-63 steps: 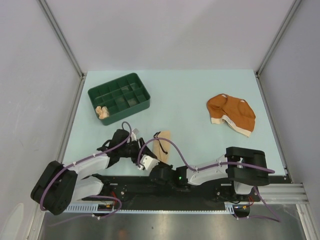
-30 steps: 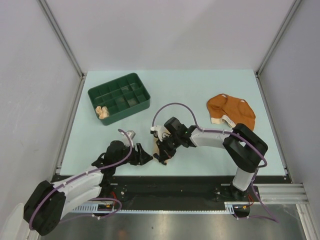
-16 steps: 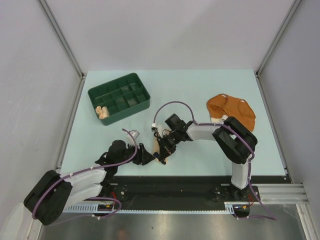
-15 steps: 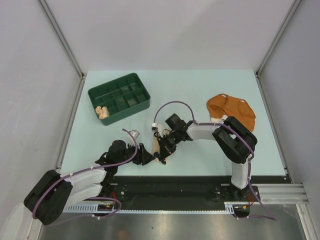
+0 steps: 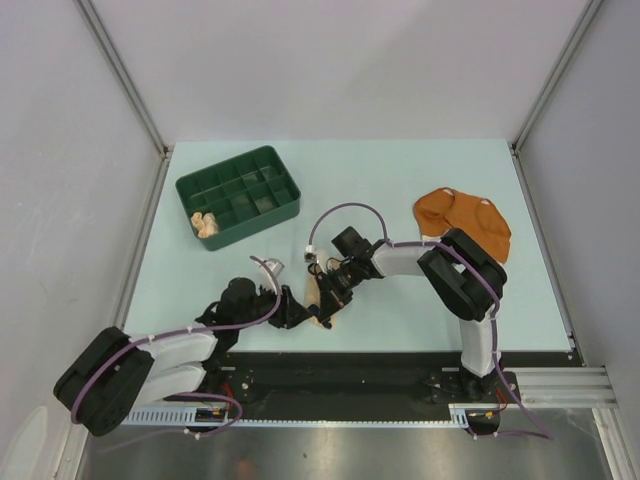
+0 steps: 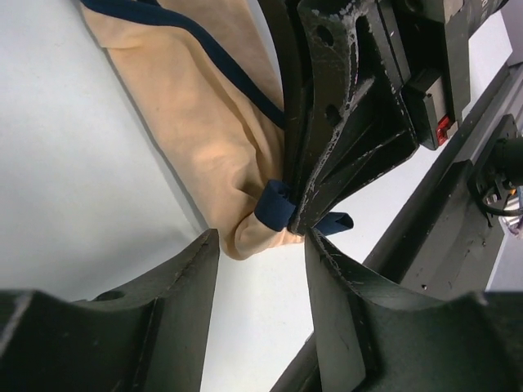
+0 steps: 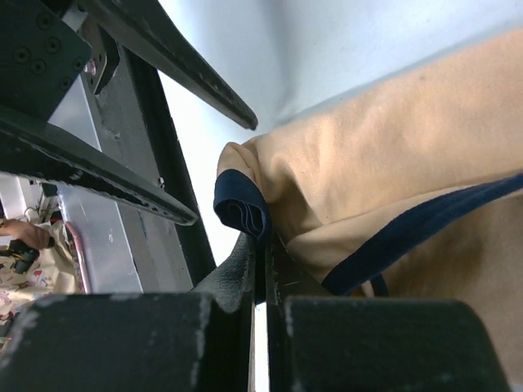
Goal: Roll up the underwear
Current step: Roll the underwear to the center of the board.
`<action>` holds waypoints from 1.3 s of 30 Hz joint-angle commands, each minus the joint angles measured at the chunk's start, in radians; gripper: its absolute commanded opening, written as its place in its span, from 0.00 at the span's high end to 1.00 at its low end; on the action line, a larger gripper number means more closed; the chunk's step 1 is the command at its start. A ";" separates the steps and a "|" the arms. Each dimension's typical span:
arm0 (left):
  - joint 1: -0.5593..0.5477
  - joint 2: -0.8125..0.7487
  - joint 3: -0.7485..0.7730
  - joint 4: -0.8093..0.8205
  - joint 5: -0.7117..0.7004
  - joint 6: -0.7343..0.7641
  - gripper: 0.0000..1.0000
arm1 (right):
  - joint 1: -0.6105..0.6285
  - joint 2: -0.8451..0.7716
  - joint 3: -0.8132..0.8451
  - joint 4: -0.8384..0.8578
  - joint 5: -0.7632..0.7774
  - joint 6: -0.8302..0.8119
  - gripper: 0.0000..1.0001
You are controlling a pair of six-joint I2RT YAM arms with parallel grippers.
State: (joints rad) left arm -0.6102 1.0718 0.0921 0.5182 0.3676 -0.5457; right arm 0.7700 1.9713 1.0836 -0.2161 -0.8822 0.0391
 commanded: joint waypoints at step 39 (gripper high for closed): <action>-0.045 0.108 0.097 -0.086 -0.148 -0.250 1.00 | -0.015 -0.138 -0.011 0.004 0.112 0.013 0.37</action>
State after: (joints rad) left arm -0.6563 1.1584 0.1688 0.4236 0.2298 -0.7330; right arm 0.7406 1.8809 1.0847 -0.2596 -0.7937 0.0505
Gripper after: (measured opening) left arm 0.024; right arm 0.622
